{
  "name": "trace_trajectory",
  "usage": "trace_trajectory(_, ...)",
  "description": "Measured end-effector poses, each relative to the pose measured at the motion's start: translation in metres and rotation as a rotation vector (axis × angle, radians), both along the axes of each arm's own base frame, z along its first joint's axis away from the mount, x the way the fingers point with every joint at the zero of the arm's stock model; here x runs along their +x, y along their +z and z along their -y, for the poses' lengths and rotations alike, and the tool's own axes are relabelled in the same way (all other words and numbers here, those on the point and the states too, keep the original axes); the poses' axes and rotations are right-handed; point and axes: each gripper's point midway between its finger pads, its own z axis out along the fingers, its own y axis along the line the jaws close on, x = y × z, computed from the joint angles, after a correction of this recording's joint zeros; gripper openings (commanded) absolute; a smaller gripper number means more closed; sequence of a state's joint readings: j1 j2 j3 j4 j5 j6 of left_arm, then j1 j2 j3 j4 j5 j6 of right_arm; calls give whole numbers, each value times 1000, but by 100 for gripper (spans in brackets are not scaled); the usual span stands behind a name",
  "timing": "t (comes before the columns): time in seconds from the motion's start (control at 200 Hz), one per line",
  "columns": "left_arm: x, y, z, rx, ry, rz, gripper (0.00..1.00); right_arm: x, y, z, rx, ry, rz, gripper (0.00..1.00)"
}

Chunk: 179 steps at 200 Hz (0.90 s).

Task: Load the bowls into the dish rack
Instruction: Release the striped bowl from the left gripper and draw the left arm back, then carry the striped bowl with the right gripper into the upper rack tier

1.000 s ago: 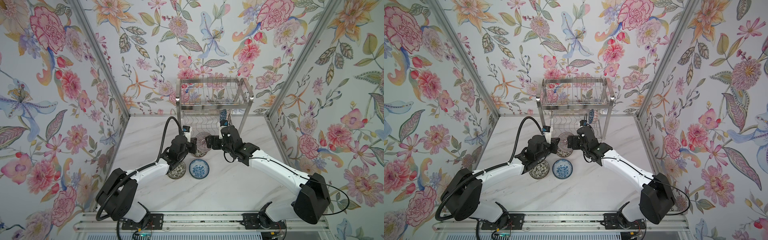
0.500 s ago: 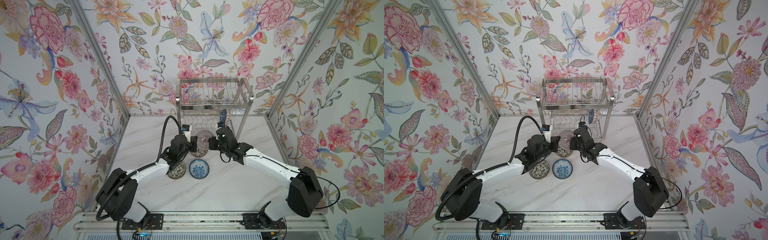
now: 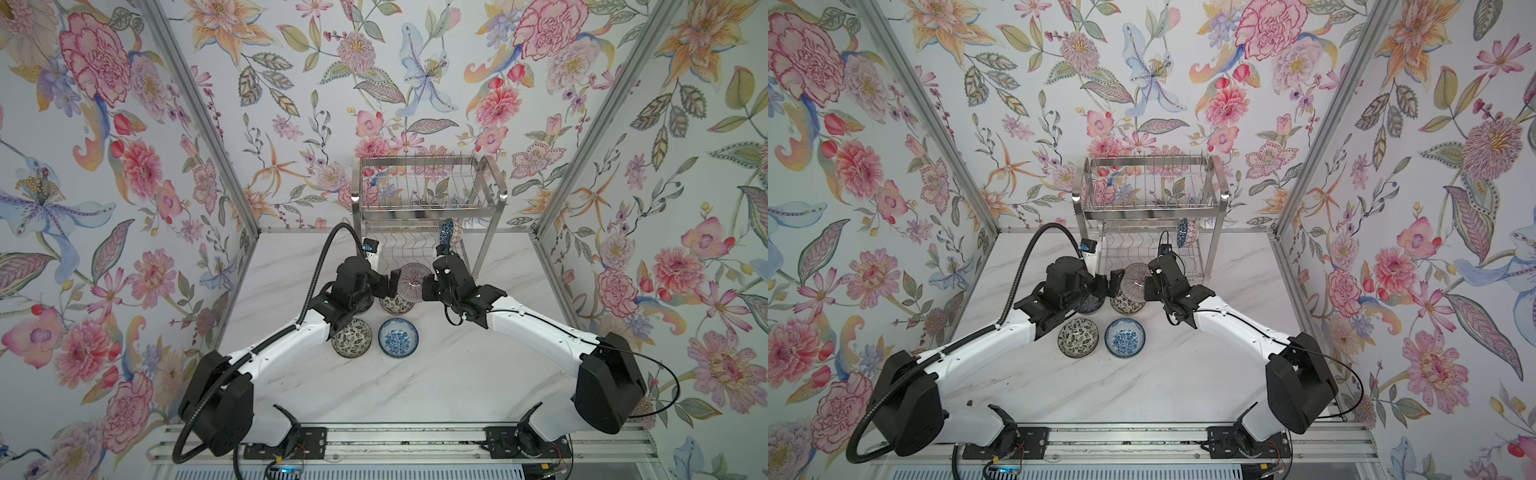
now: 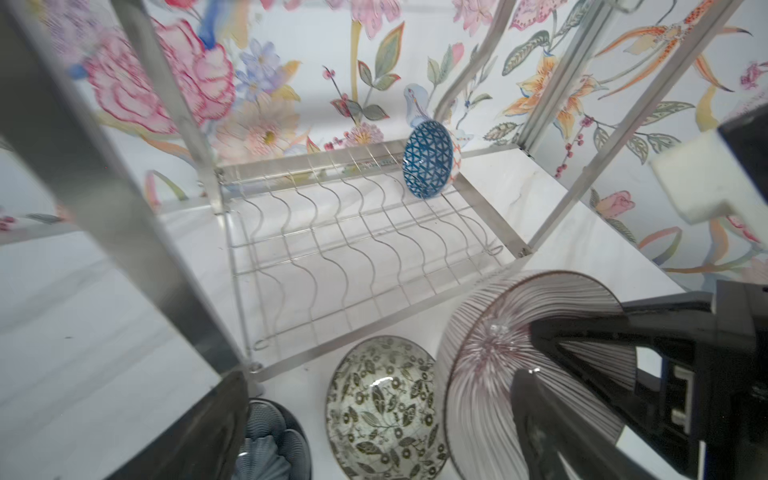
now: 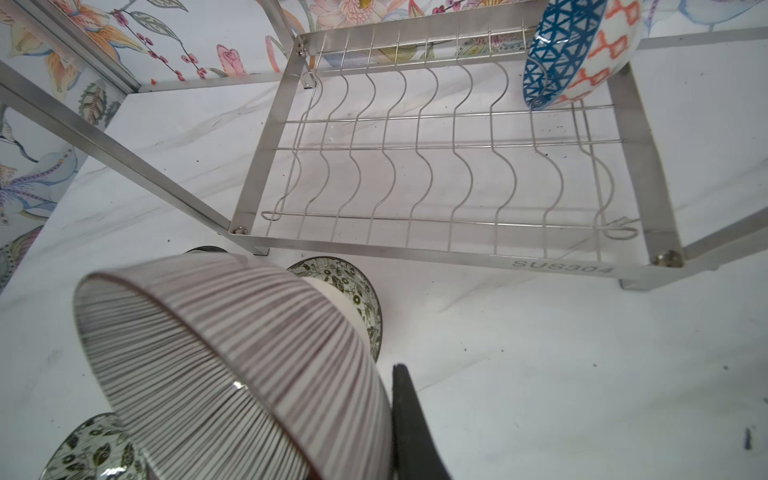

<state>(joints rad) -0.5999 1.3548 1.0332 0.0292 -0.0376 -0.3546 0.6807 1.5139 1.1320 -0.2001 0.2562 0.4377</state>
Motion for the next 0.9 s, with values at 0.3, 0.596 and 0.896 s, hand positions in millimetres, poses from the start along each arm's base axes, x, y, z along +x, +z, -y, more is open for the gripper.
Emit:
trace_trajectory(0.3,-13,55,-112,181,197,76,99,20,21,31,-209,-46,106,0)
trace_trajectory(0.596,-23,-16,-155,308,231,-47,99,45,15,69,-476,-124,127,0)
trace_trajectory(0.896,-21,-18,-154,278,203,-43,99,71,12,95,-713,-183,122,0)
